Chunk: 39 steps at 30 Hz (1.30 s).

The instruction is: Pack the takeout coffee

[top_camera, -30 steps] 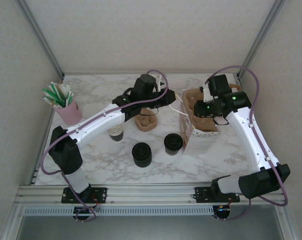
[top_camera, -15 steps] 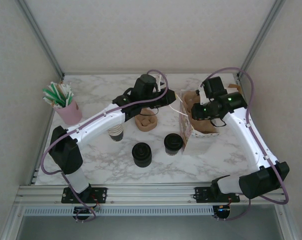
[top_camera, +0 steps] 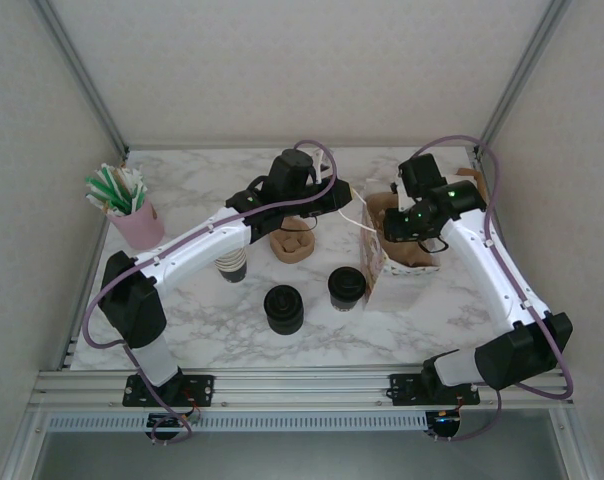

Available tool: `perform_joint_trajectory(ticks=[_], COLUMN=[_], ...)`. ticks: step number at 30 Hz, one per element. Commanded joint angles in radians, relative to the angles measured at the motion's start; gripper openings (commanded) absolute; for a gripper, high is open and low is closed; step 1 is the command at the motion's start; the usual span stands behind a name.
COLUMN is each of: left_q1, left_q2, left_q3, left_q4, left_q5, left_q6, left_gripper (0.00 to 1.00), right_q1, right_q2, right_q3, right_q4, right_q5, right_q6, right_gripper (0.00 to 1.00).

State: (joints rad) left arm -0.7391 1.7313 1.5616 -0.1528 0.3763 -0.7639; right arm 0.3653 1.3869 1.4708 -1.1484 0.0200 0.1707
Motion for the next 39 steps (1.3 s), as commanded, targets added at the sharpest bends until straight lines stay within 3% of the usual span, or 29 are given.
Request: perform_joint_trajectory(ticks=[1, 7, 24, 39], left_q1=[-0.008, -0.009, -0.009, -0.009], left_q2=[-0.005, -0.010, -0.082, -0.124], left_q3=[-0.004, -0.011, -0.109, -0.193], left_q4=[0.032, 0.038, 0.101, 0.175], left_q5=[-0.016, -0.016, -0.076, -0.161], left_q6=[-0.006, -0.009, -0.038, -0.094], left_gripper=[0.00, 0.00, 0.00, 0.00], right_q1=[0.017, 0.017, 0.028, 0.060], right_q2=[-0.016, 0.020, 0.123, 0.179], right_q3=[0.010, 0.021, 0.064, 0.009], right_q4=[-0.020, -0.057, -0.067, -0.021], right_q5=[-0.080, 0.036, 0.148, 0.144], right_q6=[-0.011, 0.031, 0.098, 0.092], right_gripper=[0.29, 0.28, 0.28, 0.27])
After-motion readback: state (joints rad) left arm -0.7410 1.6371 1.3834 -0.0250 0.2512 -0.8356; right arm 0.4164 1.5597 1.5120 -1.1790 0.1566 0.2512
